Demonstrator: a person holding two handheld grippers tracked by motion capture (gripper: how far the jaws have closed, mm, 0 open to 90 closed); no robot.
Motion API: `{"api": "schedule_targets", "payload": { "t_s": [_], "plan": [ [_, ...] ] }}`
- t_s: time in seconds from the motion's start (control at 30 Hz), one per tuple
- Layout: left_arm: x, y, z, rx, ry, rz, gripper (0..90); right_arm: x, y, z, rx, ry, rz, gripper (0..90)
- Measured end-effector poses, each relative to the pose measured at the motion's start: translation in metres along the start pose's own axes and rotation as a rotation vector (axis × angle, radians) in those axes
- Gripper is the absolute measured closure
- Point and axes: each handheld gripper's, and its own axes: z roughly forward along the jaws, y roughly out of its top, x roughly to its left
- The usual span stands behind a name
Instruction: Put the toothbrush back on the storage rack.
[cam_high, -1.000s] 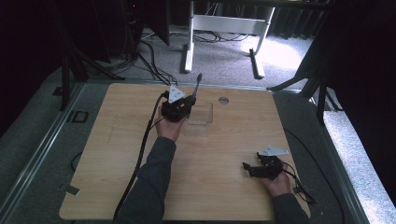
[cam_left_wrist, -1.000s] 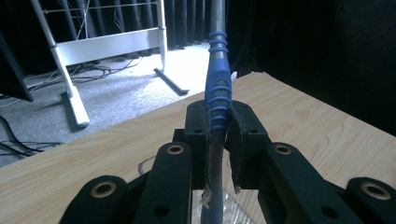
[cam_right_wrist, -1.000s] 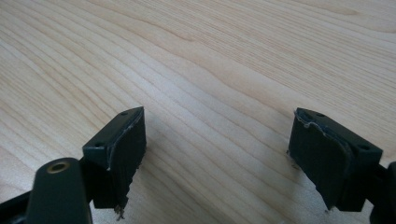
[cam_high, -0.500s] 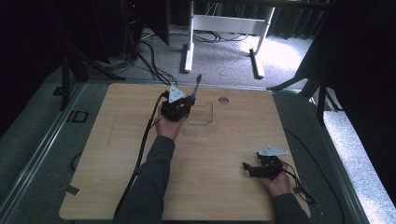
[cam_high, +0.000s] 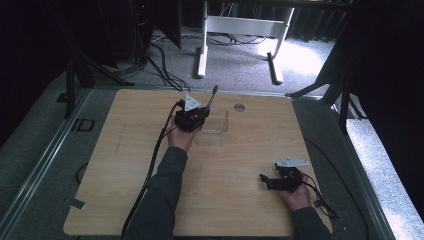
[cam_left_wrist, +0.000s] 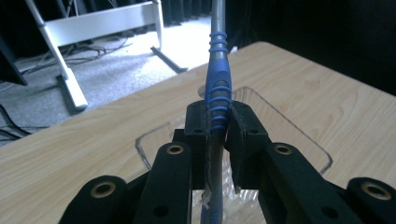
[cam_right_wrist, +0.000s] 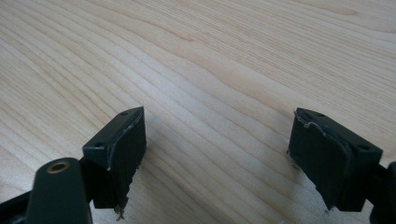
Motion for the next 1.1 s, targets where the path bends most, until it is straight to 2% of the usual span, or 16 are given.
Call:
{"api": "schedule_targets", "payload": {
  "t_s": [0.1,0.37,0.5,0.6,0.7,0.83,0.97,1.1],
  "plan": [
    [0.002,-0.003,0.003,0.038,-0.011,0.003,78.9,0.000,0.000,0.000,0.000,0.000,0.000,18.7],
    [-0.002,-0.007,0.002,0.106,-0.020,0.058,77.2,0.000,0.000,0.000,0.000,0.000,0.001,18.7],
    [-0.005,-0.007,0.001,0.132,-0.020,0.083,67.6,0.000,0.000,0.000,0.001,0.000,0.001,18.7],
    [-0.007,-0.007,-0.003,0.126,-0.025,0.089,62.0,0.000,0.000,0.000,0.001,0.000,0.000,18.7],
    [-0.005,-0.007,-0.009,0.108,-0.013,0.076,57.6,0.000,0.000,0.000,0.000,0.000,0.000,18.7],
    [0.001,-0.011,-0.017,0.081,0.063,0.062,50.0,0.000,0.000,0.000,0.000,0.000,0.000,18.7],
    [0.013,-0.017,-0.029,0.043,0.111,-0.002,44.6,0.000,0.000,0.000,0.001,0.001,0.001,18.7],
    [0.030,-0.027,-0.039,0.039,0.136,-0.075,41.5,0.000,0.000,0.000,0.001,0.001,0.001,18.7]
  ]
}}
